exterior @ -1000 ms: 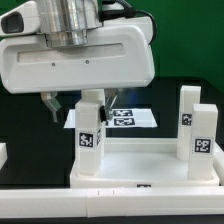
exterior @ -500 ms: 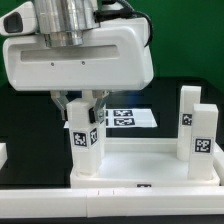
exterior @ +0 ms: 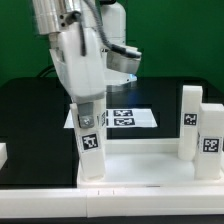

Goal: Assemble desk

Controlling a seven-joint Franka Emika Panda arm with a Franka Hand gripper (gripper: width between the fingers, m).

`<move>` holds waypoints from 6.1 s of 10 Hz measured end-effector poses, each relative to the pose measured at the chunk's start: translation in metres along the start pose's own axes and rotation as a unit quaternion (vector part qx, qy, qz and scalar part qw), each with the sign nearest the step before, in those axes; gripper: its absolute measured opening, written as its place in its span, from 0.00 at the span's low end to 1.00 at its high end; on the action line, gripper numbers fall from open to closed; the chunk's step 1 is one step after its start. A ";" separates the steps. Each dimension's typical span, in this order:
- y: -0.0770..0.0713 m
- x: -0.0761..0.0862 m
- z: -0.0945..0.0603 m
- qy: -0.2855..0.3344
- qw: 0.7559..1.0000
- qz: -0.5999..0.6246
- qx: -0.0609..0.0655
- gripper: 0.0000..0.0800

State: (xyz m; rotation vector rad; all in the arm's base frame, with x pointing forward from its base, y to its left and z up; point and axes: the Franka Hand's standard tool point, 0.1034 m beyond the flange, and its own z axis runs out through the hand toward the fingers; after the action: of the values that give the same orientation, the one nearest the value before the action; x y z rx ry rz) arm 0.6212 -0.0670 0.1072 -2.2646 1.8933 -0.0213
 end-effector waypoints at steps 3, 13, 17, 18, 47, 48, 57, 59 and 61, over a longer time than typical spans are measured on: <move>-0.002 -0.005 0.000 0.005 0.993 -0.114 -0.002 0.67; -0.005 -0.008 -0.003 0.014 0.747 -0.663 -0.050 0.81; -0.004 -0.008 -0.002 0.018 0.808 -0.587 -0.048 0.35; -0.005 -0.009 -0.002 0.022 0.838 -0.543 -0.046 0.36; -0.012 -0.021 0.001 0.054 0.951 -0.302 -0.047 0.36; -0.011 -0.019 0.002 0.050 0.981 -0.185 -0.031 0.36; -0.008 -0.023 0.003 0.017 0.973 -0.228 -0.021 0.76; -0.008 -0.022 0.003 0.015 0.956 -0.291 -0.024 0.81; -0.007 -0.021 0.003 0.015 0.937 -0.349 -0.026 0.81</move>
Offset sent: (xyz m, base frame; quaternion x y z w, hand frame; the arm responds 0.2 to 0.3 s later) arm 0.0035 0.0160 0.0082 0.0306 -0.0366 -0.4836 0.8740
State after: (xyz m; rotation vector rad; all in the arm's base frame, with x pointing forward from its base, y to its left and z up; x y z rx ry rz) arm 0.6247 -0.0448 0.1076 -2.8516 1.0107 -0.1054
